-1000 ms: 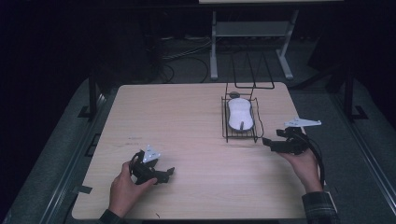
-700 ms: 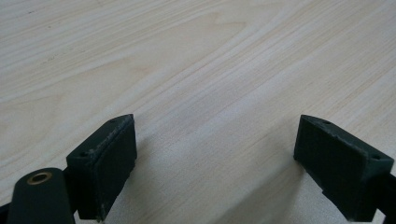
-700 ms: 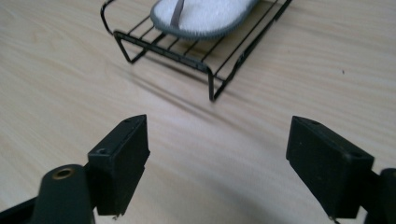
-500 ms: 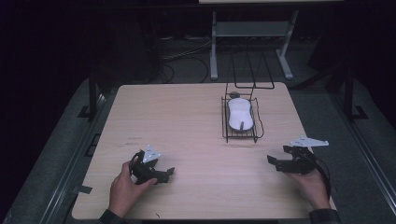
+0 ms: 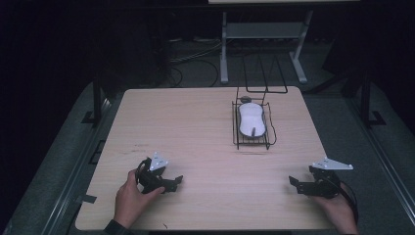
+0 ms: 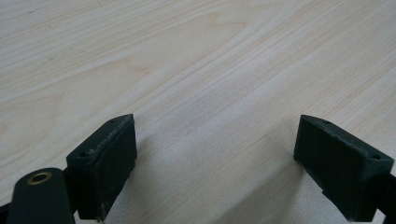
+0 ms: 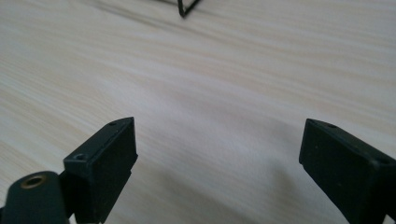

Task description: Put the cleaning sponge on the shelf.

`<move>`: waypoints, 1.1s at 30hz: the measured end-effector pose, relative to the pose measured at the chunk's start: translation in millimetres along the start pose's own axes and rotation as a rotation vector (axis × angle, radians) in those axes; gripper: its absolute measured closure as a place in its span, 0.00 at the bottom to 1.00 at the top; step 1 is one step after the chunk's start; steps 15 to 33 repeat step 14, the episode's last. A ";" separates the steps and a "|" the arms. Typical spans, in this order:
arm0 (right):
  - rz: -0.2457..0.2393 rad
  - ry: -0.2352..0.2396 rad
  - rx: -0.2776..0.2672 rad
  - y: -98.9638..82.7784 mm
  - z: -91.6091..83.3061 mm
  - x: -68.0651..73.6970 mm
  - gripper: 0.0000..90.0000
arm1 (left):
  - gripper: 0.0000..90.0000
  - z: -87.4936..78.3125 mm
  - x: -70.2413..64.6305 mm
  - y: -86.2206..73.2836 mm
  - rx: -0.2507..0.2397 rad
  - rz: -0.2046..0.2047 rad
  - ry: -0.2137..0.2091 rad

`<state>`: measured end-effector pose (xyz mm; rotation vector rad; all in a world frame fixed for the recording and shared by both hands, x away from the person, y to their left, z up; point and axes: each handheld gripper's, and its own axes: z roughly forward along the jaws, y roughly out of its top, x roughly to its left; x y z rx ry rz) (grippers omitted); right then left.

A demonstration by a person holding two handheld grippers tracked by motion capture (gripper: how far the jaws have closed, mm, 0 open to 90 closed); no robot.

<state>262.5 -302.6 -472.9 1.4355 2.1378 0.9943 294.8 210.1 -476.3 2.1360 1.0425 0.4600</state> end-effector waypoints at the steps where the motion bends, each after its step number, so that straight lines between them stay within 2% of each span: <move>1: -0.005 -0.003 0.009 -2.3 0.9 -0.3 0.12 | 0.14 0.0 0.0 0.0 0.001 0.000 0.000; 4: -0.015 -0.017 0.028 -8.1 4.2 0.6 0.10 | 0.14 0.0 0.0 0.0 0.001 0.001 0.000; 9: -0.029 -0.031 0.025 -9.7 4.1 0.9 0.10 | 0.14 0.0 0.0 0.0 0.000 0.000 0.000; 33: -0.030 -0.034 0.028 -9.5 4.4 1.1 0.09 | 0.14 0.0 0.0 0.0 0.000 0.001 0.000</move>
